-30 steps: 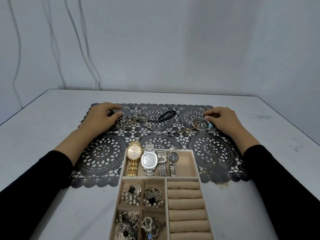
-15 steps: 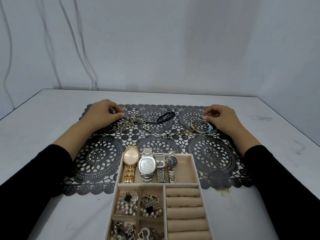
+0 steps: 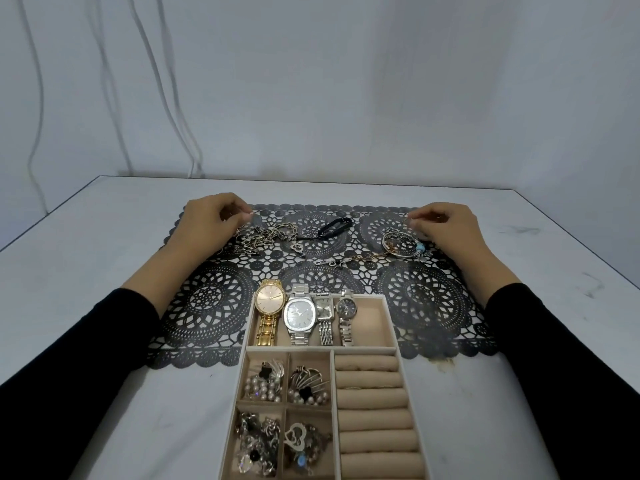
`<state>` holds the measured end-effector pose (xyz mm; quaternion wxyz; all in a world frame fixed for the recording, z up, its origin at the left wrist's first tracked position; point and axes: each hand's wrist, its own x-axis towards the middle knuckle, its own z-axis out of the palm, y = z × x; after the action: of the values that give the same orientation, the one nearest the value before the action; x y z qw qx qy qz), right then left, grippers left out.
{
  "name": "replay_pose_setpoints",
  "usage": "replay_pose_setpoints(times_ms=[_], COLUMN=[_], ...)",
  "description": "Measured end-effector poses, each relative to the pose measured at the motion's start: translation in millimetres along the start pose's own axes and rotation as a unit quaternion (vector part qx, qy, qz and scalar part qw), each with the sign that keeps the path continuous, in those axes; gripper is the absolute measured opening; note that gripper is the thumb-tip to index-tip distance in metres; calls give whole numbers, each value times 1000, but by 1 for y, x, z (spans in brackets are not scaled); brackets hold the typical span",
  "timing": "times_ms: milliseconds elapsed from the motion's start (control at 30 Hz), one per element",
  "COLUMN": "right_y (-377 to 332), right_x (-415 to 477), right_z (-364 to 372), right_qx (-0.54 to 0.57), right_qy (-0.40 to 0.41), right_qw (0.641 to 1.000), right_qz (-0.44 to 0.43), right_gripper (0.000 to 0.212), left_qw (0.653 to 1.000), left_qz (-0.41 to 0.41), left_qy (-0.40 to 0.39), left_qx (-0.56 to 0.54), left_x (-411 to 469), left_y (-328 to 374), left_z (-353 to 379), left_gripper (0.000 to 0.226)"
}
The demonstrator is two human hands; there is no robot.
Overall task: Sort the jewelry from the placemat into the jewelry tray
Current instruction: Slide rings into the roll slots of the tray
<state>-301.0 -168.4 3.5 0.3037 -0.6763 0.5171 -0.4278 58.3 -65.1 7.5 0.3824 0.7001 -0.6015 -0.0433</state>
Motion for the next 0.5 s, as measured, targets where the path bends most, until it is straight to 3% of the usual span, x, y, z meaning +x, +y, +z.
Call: replay_pose_setpoints(times_ms=[200,500], right_y=[-22,-60], right_x=[-25,-83], right_z=[-2,-2], right_qx=[75,180], right_qy=[5,-42], right_qw=[997,983], right_qz=[8,3], right_gripper=[11,16], left_qw=[997,988], left_qz=[-16,2], left_qy=[57,36], left_qx=[-48,-153], left_x=[-18,-63], left_y=[21,53], left_z=[-12,-30], left_gripper=[9,8])
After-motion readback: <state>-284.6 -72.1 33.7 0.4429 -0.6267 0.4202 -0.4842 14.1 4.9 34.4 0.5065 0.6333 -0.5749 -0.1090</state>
